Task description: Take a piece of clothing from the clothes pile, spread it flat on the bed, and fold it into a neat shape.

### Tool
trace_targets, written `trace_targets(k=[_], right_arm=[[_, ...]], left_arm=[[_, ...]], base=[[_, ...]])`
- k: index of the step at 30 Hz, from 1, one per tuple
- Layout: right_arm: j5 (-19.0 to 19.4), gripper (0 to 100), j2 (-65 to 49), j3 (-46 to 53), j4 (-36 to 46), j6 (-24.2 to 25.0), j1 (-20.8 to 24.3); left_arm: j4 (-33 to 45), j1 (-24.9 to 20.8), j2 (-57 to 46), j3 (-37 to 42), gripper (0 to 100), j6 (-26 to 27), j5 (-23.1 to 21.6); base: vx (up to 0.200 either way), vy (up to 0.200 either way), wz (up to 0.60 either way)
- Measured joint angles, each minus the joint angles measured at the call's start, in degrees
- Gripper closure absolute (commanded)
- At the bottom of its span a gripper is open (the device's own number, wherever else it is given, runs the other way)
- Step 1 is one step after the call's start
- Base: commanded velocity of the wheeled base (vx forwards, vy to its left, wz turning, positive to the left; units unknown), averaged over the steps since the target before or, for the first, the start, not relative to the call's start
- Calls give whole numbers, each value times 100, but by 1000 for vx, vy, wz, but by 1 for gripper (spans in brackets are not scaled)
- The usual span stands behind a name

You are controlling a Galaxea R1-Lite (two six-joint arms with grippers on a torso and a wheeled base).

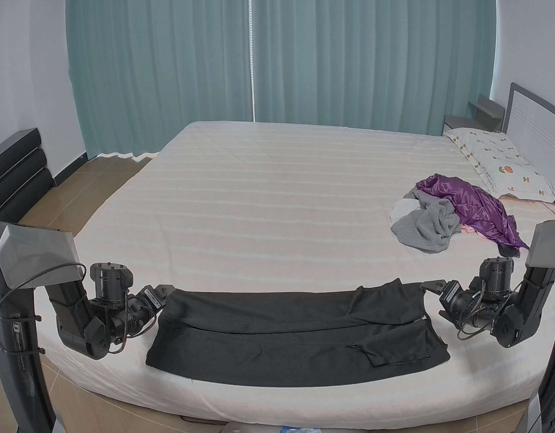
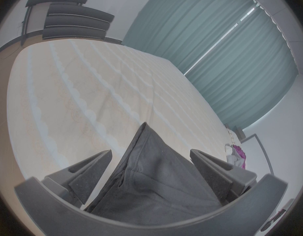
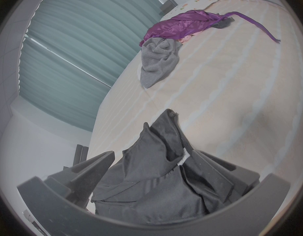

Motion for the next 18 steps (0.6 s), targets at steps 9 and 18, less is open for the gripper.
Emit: trace_targets(k=[9, 18], right_arm=[[79, 0, 221, 603, -809, 239, -13], [386, 0, 422, 769, -1122, 477, -79]], left_arm=[[1156, 39, -223, -196, 0, 739, -402], [2103, 96, -463, -667, 0, 1386, -1161]], base=[[0, 0, 0], [0, 0, 0]])
